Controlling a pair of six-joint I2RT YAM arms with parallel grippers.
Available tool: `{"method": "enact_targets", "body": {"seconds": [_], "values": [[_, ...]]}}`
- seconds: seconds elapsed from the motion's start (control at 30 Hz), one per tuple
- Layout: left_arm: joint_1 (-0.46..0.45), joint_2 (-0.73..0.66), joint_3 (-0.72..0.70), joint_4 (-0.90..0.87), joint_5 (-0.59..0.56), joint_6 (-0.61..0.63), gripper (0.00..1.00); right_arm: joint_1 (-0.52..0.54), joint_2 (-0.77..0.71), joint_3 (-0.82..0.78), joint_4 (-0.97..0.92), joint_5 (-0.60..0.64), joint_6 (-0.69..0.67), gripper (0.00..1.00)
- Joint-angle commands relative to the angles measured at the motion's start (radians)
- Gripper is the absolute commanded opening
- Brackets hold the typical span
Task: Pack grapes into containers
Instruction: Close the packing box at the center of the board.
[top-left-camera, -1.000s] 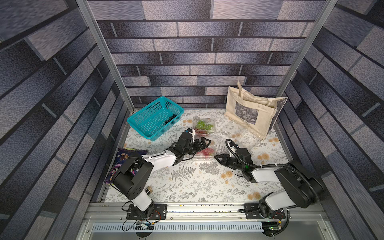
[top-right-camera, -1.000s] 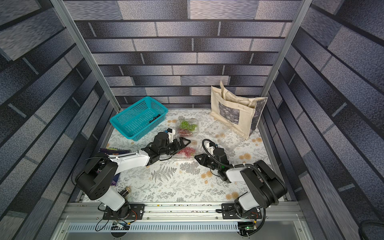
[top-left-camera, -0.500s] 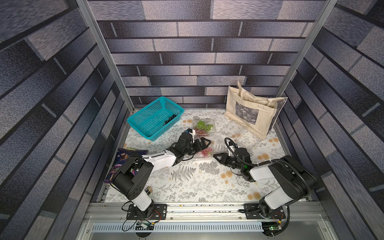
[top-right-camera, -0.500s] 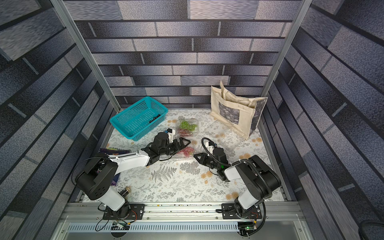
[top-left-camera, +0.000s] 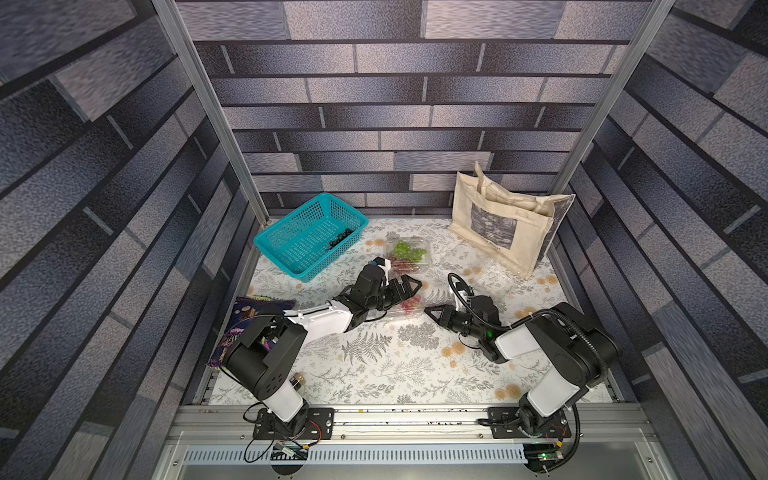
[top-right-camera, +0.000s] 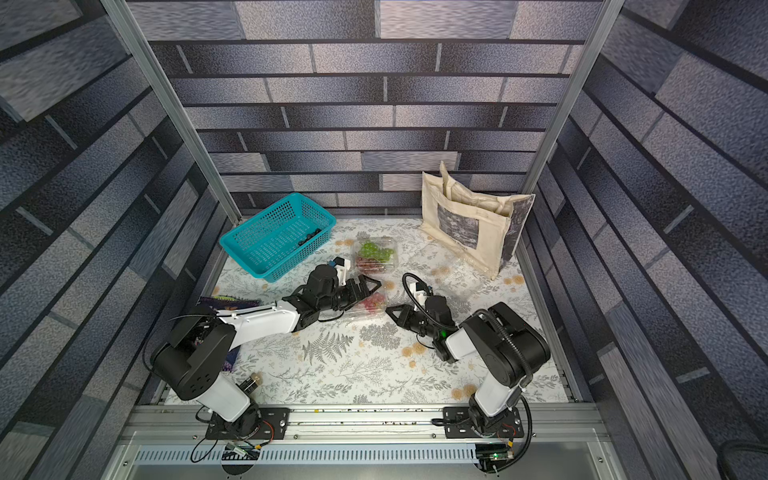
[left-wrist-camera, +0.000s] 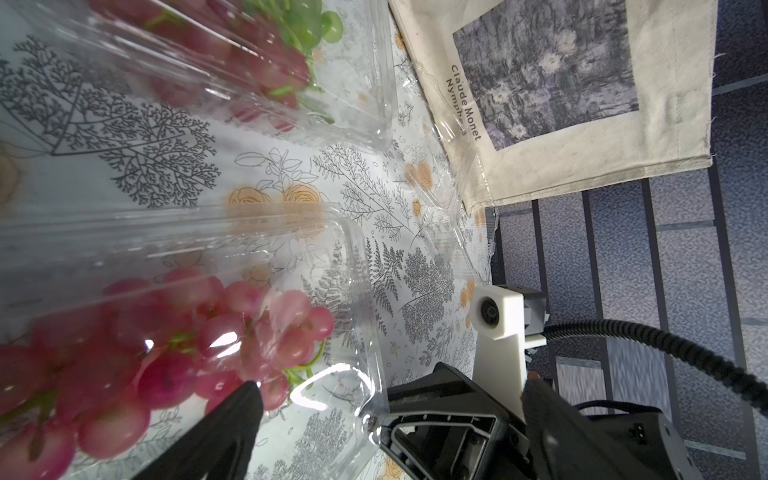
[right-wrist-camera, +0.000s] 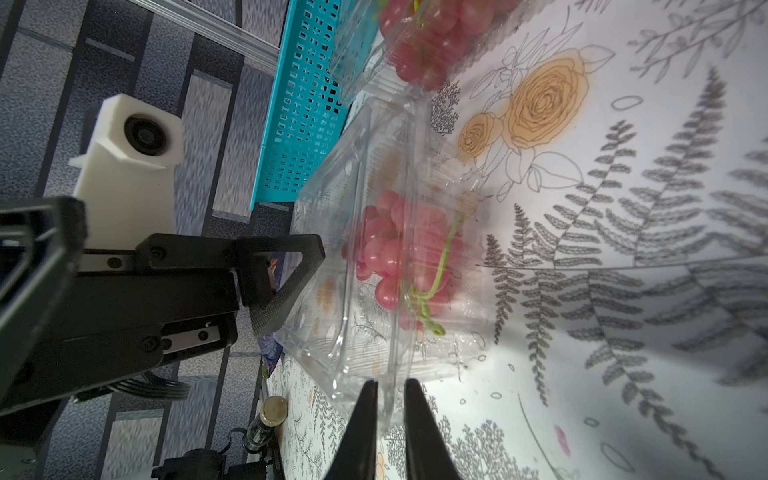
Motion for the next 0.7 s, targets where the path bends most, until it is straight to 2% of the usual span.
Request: {"method": "enact_targets", "body": {"seconds": [0.0,0.13,0.27,0.37,0.53,0.67], "values": [[0.005,-0.021,-0.019,-0.109,-0.022,0.040,1.00,0.000,0.020,-0.009,-0.047,-0.002,-0.005,0.15],[0.037,-0.087,0.024,-0.195,-0.025,0.095,1.00,-0.002,-0.048,-0.010,-0.099,0.004,-0.019,0.19],[0.086,-0.203,0.070,-0.311,-0.043,0.168,1.00,-0.003,-0.151,-0.003,-0.204,0.025,-0.044,0.31],[0.147,-0.289,0.061,-0.367,-0.046,0.187,1.00,-0.003,-0.223,0.014,-0.307,0.044,-0.073,0.43],[0.261,-0.402,-0.087,-0.344,-0.012,0.129,1.00,-0.003,-0.331,0.070,-0.507,0.079,-0.157,0.59],[0.296,-0.412,-0.225,-0.218,0.049,0.051,1.00,-0.004,-0.376,0.135,-0.664,0.112,-0.230,0.83]]}}
